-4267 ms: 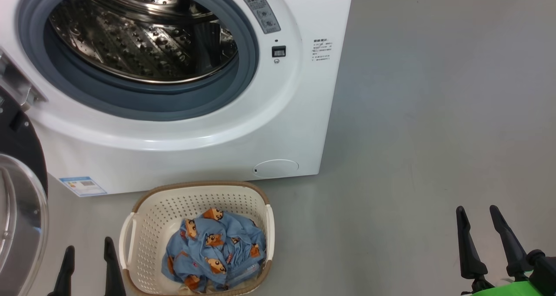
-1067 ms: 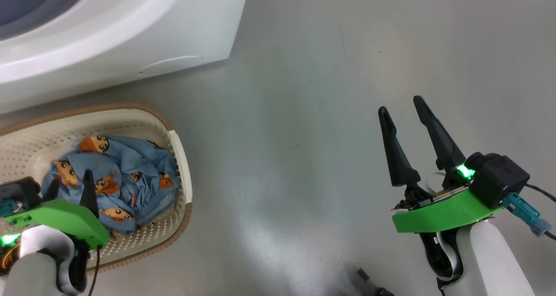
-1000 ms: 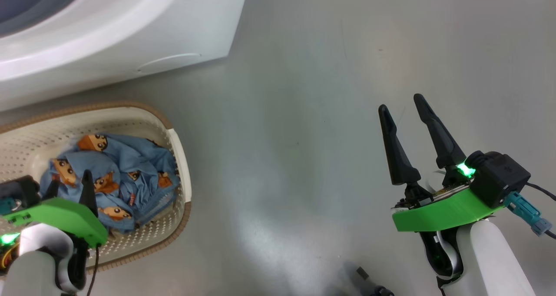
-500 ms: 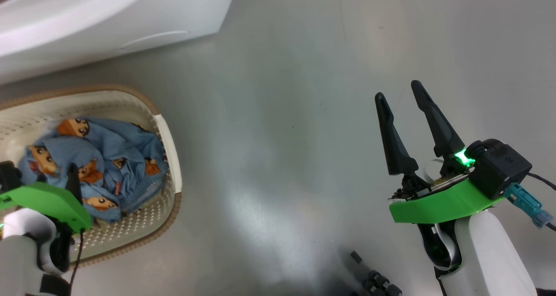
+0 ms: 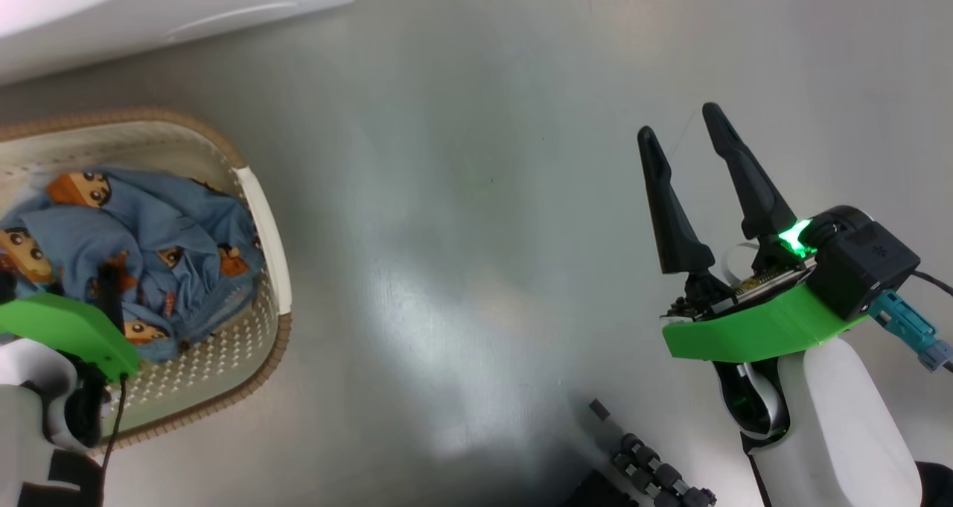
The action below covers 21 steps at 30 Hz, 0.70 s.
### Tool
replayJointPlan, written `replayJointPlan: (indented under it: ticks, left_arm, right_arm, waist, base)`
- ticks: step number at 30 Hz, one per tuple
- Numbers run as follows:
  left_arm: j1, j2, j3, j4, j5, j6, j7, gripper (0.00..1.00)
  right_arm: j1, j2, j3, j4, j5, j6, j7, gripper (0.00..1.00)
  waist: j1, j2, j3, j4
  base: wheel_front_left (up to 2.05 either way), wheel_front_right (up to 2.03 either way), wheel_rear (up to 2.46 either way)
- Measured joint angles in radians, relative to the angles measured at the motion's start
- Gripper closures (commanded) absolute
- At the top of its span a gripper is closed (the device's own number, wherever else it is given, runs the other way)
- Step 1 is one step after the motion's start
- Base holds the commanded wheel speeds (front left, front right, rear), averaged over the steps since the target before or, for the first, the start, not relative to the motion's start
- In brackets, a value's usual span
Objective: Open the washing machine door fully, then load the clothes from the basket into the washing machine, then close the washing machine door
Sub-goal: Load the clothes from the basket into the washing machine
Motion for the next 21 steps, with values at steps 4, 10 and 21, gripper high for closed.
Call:
replayJointPlan:
  ticks: [4, 10, 21]
  left_arm:
    - [-0.016, 0.008, 0.0, 0.015, -0.002, 0.0, -0.001, 0.0]
    - [-0.046, 0.016, -0.002, 0.036, -0.008, 0.0, -0.01, 0.0]
    - [-0.102, 0.033, -0.029, 0.09, -0.008, -0.01, -0.038, 1.0]
  right_arm:
    - [-0.007, 0.0, 0.004, -0.002, 0.0, 0.0, 0.0, 0.0]
    - [-0.027, 0.0, 0.009, -0.006, -0.002, 0.0, 0.0, 0.0]
    - [-0.029, 0.0, 0.005, -0.006, -0.011, 0.0, 0.0, 0.0]
  waist:
    - [0.0, 0.0, 0.02, 0.0]
    - [0.0, 0.0, 0.047, -0.001]
    - [0.0, 0.0, 0.079, -0.014]
  base:
    - [0.0, 0.0, 0.0]
    - [0.0, 0.0, 0.0]
    - [0.0, 0.0, 0.0]
